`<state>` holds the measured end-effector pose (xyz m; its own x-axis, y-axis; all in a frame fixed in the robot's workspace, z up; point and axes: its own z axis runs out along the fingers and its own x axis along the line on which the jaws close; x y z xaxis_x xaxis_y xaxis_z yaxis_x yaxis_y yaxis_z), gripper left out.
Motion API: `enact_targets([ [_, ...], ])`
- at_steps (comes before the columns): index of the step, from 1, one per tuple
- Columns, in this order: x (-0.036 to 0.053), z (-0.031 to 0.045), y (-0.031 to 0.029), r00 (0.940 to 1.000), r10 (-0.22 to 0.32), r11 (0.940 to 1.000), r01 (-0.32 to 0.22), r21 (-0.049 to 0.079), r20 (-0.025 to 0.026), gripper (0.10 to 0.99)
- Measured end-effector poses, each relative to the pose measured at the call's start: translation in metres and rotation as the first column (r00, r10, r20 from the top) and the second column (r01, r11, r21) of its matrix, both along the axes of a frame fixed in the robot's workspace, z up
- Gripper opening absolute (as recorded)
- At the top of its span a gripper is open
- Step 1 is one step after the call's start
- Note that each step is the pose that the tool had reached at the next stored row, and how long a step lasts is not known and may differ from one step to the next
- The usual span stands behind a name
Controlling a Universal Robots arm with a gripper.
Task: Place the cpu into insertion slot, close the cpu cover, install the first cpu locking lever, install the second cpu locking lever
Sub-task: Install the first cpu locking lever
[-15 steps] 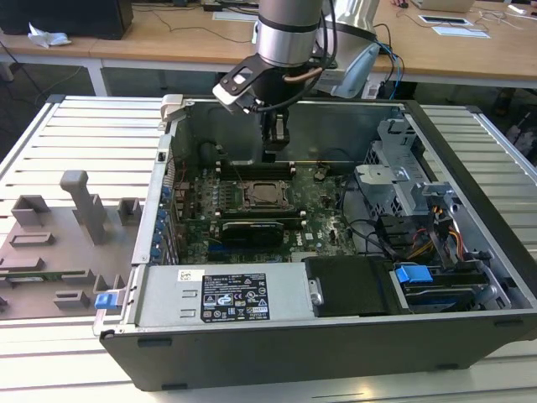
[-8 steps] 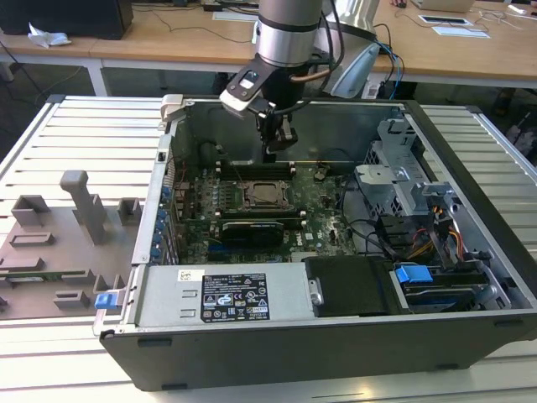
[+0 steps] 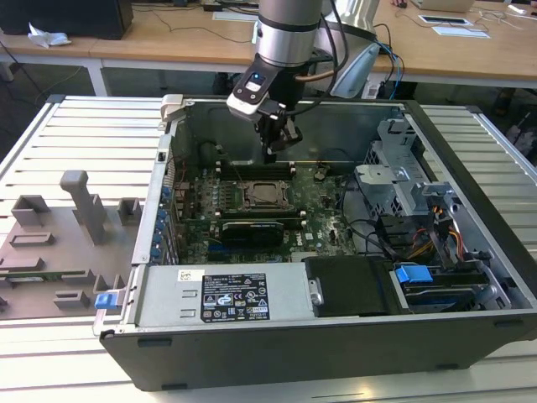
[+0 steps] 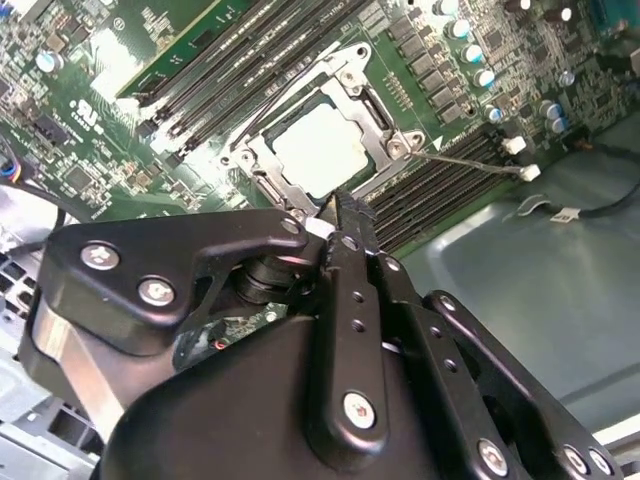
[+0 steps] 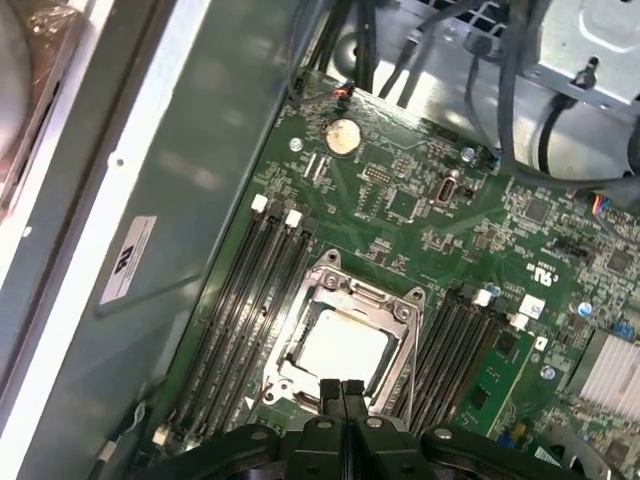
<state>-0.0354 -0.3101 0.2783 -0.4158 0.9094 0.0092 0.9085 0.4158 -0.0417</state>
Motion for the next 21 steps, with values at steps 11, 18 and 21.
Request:
enact_targets([
  [11, 0.0, 0.0, 0.0, 0.9915, 0.13, 0.9915, -0.13, 0.0, 0.0, 0.106],
  [18, 0.0, 0.0, 0.0, 0.9743, 0.225, 0.9743, -0.225, 0.0, 0.0, 0.106],
  [21, 0.0, 0.0, 0.0, 0.9635, 0.268, 0.9635, -0.268, 0.0, 0.0, 0.106],
])
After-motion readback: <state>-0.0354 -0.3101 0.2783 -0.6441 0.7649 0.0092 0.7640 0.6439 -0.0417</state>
